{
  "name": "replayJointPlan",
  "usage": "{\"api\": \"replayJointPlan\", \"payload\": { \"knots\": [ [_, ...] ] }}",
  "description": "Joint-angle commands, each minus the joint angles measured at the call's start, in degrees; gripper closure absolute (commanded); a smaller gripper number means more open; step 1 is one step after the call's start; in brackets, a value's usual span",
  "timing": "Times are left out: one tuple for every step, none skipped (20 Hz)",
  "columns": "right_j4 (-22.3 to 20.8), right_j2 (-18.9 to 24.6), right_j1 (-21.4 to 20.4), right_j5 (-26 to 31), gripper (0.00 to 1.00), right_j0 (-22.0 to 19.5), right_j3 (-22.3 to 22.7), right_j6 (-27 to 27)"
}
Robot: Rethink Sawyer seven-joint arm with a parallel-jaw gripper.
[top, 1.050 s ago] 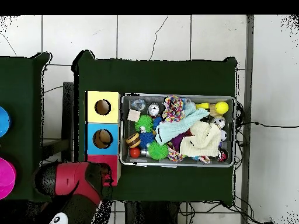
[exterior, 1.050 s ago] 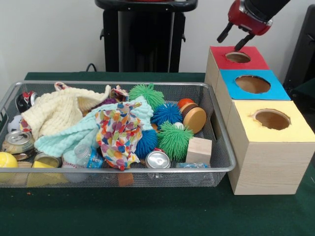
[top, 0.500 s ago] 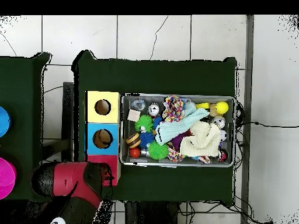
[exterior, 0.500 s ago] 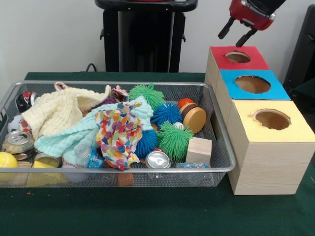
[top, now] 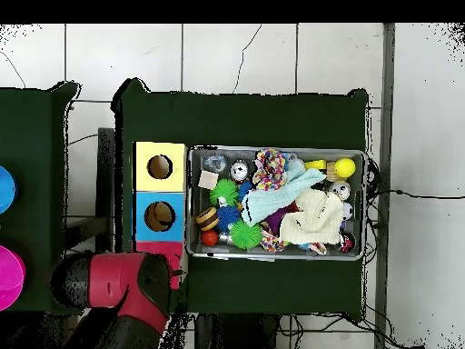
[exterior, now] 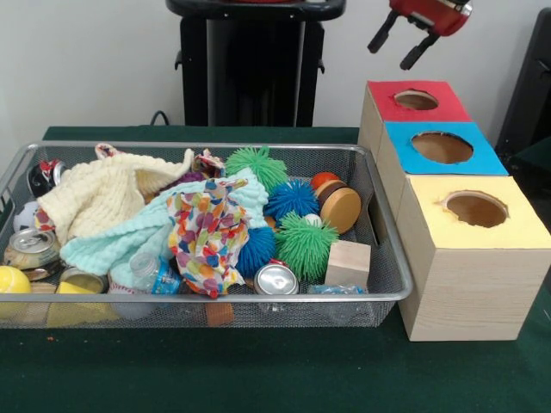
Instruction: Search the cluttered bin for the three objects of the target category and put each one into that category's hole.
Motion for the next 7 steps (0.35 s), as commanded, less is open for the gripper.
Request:
{"api": "replayJointPlan", "payload": {
  "knots": [
    [-3.6, 0.5, -2.2, -2.4, 0.00, -3.6, -1.9, 6.1],
    [-3.8, 0.5, -2.2, -2.8, 0.00, -3.8, -1.7, 6.3],
    [-4.0, 0.5, -2.3, -3.3, 0.00, -4.0, -1.5, 6.5],
    [-4.2, 0.5, -2.3, -3.4, 0.00, -4.2, -1.6, 6.6],
    [-4.4, 0.5, -2.4, -3.5, 0.00, -4.4, -1.6, 6.7],
    [-4.7, 0.5, -2.3, -3.2, 0.00, -4.5, -1.9, 6.7],
    [-5.0, 0.4, -2.6, -3.3, 0.00, -4.7, -1.8, 6.5]
  ]
}}
